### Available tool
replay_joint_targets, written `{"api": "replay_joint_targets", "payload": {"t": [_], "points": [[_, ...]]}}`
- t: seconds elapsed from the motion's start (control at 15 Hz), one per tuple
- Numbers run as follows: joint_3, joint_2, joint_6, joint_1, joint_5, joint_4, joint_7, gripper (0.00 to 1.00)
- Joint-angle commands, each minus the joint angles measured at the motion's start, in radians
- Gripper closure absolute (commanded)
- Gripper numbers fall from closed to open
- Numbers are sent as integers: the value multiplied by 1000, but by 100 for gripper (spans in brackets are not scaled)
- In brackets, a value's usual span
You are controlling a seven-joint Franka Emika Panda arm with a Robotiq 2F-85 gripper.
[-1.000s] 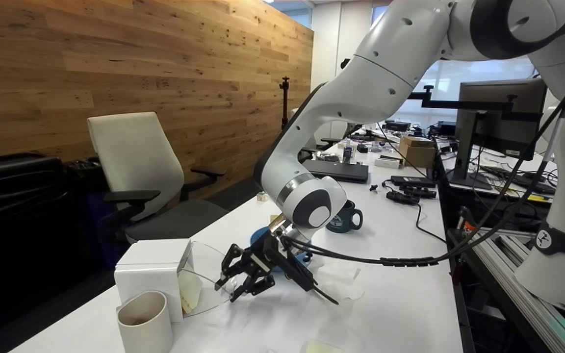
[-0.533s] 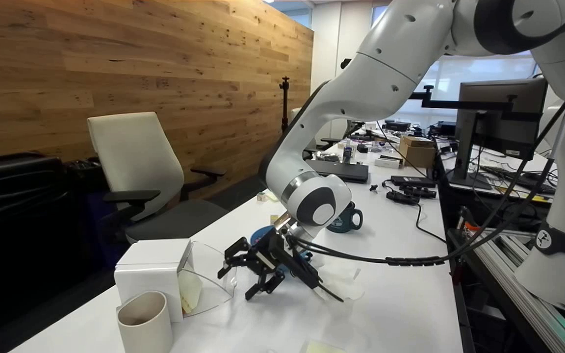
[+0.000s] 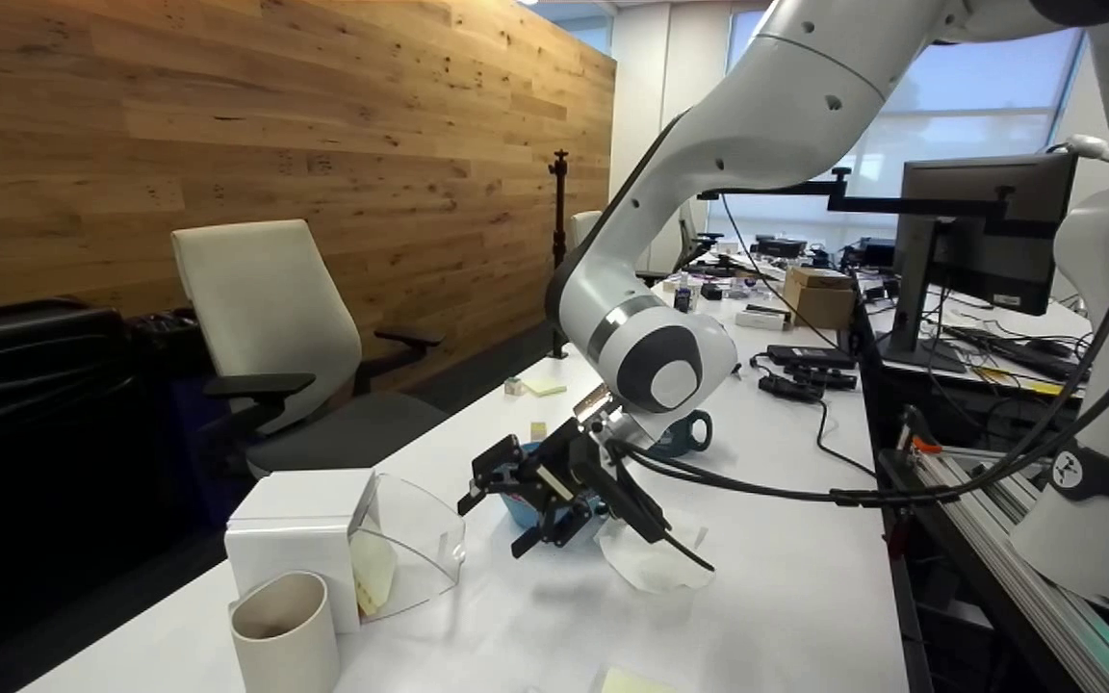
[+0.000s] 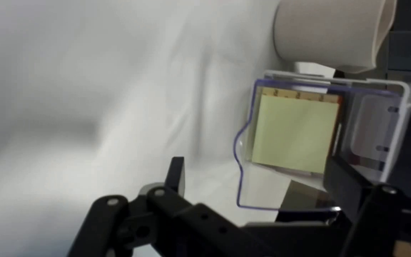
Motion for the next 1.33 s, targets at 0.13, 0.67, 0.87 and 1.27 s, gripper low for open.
{"api": "replay_joint_targets", "payload": {"t": [0.13,0.67,0.87,1.27], "points": [[-204,-191,5,111,-1,-137,-29,0],[-818,-186,119,604,-4,-169,-26,0],[-830,-186,104,608,-4,-165,-38,0],[-869,-163,108,663,-4,-175,-24,0]]}}
